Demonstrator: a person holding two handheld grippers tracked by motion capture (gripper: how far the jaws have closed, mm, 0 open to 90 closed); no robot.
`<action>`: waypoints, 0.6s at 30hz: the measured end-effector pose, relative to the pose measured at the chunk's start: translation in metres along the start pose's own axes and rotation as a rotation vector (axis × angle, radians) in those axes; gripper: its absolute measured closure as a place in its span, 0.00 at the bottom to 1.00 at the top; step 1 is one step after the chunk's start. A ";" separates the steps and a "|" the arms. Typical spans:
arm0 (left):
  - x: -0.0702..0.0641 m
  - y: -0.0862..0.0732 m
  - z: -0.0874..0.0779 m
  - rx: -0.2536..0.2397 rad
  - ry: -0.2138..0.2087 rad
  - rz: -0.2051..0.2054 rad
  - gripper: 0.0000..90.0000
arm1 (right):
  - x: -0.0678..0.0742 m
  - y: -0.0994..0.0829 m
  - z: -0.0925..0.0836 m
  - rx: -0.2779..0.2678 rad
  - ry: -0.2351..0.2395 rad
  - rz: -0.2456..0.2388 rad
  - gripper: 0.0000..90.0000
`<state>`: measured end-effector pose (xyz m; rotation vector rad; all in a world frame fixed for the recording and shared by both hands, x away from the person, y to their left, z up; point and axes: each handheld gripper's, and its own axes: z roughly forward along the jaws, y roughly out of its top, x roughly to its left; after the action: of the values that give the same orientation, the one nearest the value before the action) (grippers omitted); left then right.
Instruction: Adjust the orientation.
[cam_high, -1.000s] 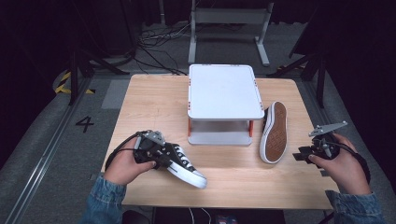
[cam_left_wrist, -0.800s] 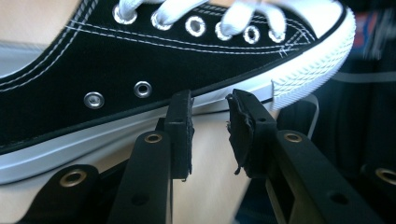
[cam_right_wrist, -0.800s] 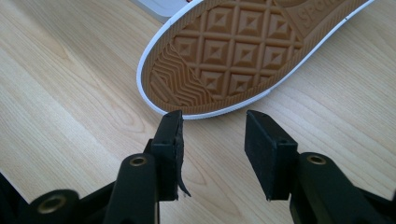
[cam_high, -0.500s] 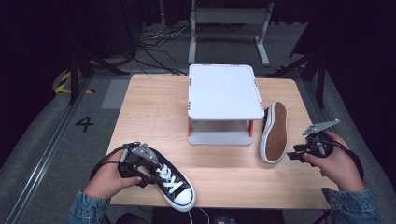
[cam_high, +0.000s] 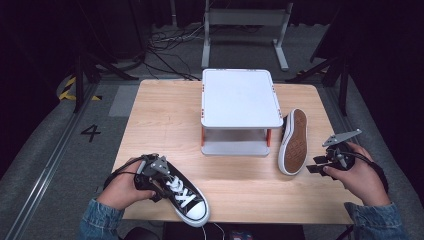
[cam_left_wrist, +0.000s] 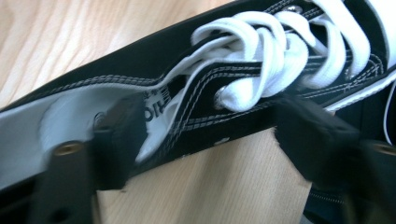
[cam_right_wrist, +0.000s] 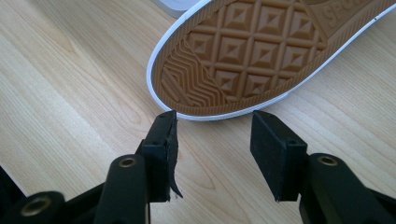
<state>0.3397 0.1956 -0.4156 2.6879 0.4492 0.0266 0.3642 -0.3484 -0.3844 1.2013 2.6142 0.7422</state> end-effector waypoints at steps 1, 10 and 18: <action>0.000 0.001 0.000 0.008 -0.022 0.034 0.44 | 0.000 0.000 0.000 0.001 -0.003 -0.001 0.58; -0.005 -0.001 -0.008 -0.030 -0.095 0.078 0.88 | 0.002 0.000 0.003 0.006 0.005 -0.021 0.58; -0.006 0.008 -0.037 -0.145 -0.026 0.007 0.94 | 0.001 0.000 0.002 0.003 0.001 -0.017 0.58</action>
<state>0.3338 0.2016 -0.3780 2.5445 0.4142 0.0252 0.3639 -0.3467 -0.3861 1.1791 2.6238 0.7360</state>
